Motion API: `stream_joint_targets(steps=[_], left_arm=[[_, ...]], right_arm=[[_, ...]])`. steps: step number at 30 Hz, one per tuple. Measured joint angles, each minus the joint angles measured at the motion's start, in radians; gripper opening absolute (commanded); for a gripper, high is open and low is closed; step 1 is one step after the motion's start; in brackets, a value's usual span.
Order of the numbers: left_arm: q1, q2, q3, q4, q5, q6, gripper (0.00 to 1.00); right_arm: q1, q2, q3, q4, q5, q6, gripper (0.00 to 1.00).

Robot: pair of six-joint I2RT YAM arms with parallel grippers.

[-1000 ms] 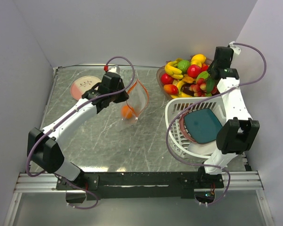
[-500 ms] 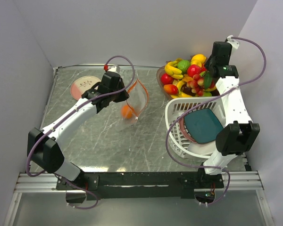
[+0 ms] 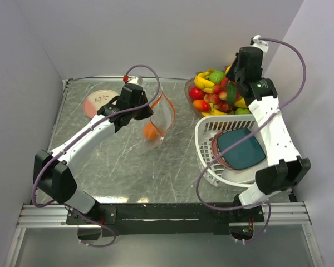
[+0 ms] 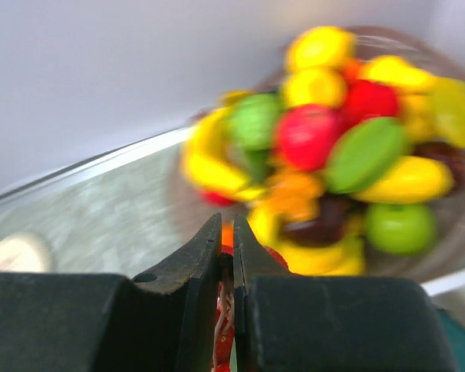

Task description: Place the food in the zip-top bag and seal the zipper

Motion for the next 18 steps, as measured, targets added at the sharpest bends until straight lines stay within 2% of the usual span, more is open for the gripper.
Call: stream_joint_targets(steps=[5, 11, 18], left_arm=[[0.000, 0.002, 0.012, 0.000, 0.004, 0.000, 0.01], [0.000, 0.002, 0.019, 0.001, 0.012, -0.001, 0.01], [0.000, 0.002, 0.019, 0.001, 0.032, -0.006, 0.01]], right_arm=[[0.109, -0.092, -0.003, 0.032, -0.089, 0.033, 0.00], [0.195, -0.187, -0.077, 0.163, -0.200, 0.116, 0.00], [0.288, -0.148, -0.156, 0.301, -0.315, 0.232, 0.00]])
